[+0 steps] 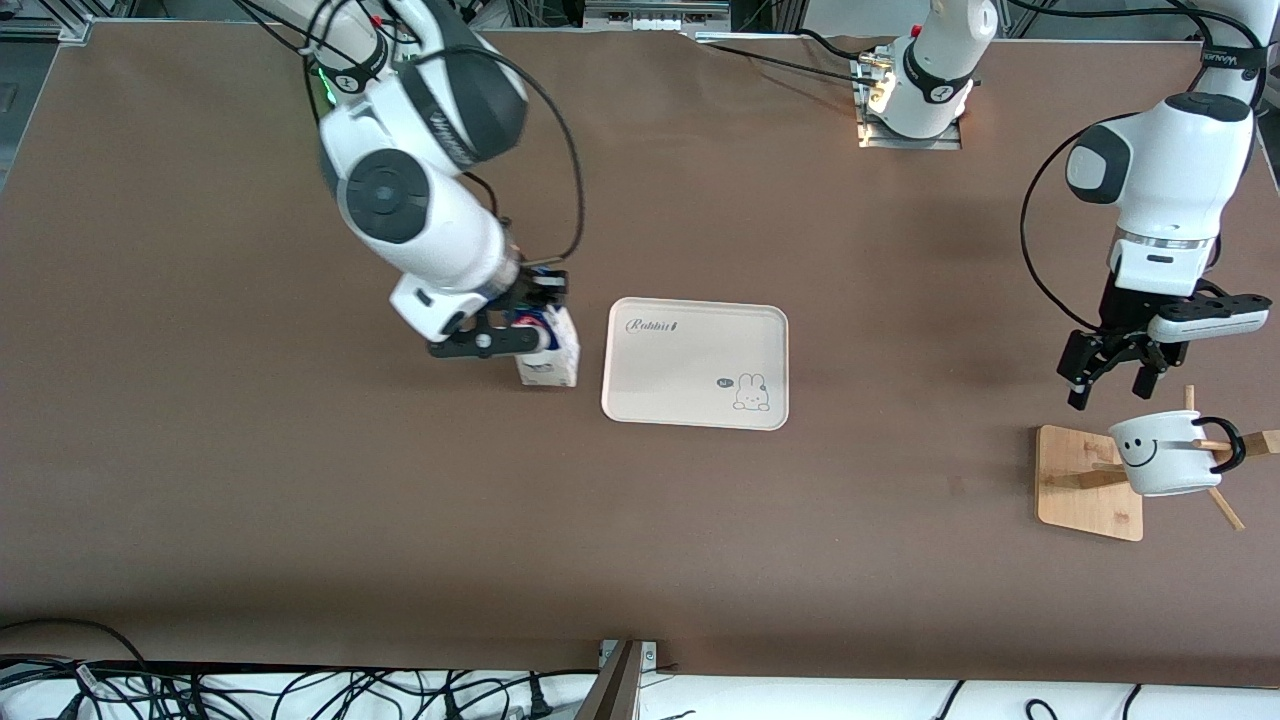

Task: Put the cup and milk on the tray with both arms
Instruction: 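Carry the milk carton with the right gripper over the white tray, then lower the carton onto the tray while the left gripper grasps the mug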

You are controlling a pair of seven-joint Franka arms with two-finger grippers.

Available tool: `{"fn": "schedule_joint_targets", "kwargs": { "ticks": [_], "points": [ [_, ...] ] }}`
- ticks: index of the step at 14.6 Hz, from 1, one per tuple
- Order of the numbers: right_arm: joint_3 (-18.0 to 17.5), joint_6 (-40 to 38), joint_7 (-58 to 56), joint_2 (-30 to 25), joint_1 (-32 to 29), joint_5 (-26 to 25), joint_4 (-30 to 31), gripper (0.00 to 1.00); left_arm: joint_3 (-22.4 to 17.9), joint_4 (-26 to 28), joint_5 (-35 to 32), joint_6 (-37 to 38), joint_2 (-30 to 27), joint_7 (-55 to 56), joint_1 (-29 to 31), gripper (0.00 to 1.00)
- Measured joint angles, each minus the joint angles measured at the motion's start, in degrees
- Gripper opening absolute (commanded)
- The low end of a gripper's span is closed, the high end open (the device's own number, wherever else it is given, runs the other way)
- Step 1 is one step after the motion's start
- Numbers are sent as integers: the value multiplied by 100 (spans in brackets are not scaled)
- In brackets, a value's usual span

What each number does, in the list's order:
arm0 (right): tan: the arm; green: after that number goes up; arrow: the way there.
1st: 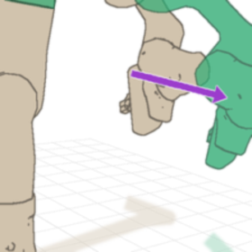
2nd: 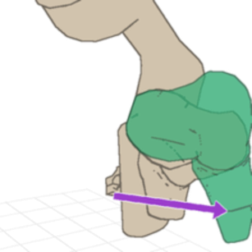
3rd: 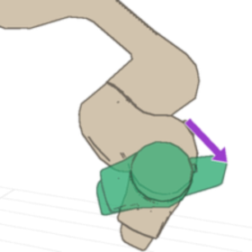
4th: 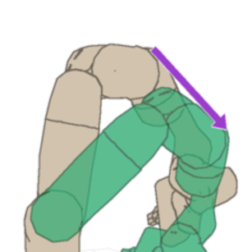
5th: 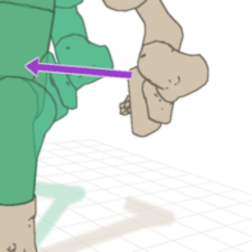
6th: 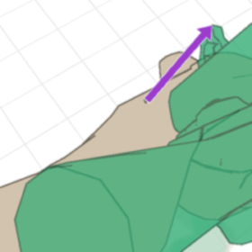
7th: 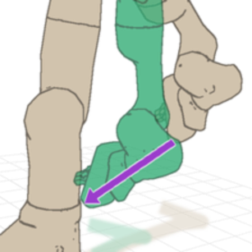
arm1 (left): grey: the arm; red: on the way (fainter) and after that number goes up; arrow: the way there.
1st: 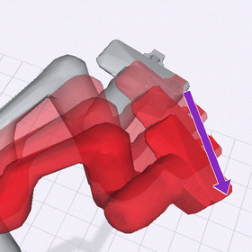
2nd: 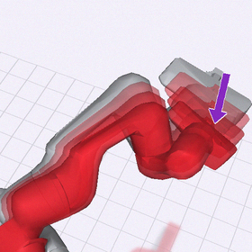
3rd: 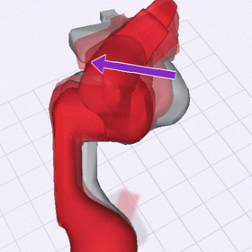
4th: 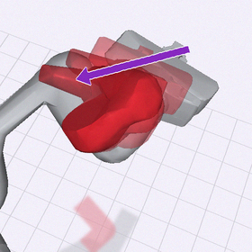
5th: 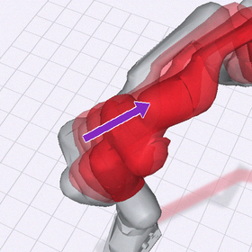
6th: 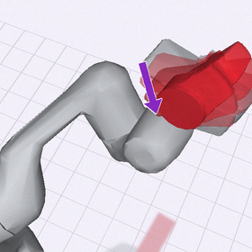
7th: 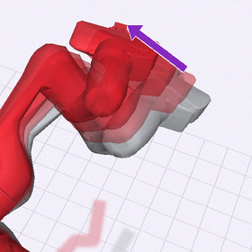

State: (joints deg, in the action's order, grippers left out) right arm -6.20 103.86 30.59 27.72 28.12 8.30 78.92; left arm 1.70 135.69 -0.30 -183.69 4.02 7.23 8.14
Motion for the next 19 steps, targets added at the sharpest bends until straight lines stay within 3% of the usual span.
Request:
{"fn": "schedule_joint_targets", "kwargs": {
  "ticks": [5, 9, 15, 19],
  "points": [
    [-1, 81, 487, 450, 323, 674, -314, 32, 6, -287, 0, 0, 171, 0, -7, 100],
    [-2, 68, 907, 511, 509, 923, -328, 32, 7, -499, -2, -3, 357, -10, -18, 100],
    [2, -146, 957, 604, 532, 974, -328, 32, 4, -739, -181, -3, 603, -23, -33, 100],
    [0, 262, 997, 1083, 767, 976, -333, 32, -28, -740, -515, -14, 615, -32, 71, 100]
  ]
}}
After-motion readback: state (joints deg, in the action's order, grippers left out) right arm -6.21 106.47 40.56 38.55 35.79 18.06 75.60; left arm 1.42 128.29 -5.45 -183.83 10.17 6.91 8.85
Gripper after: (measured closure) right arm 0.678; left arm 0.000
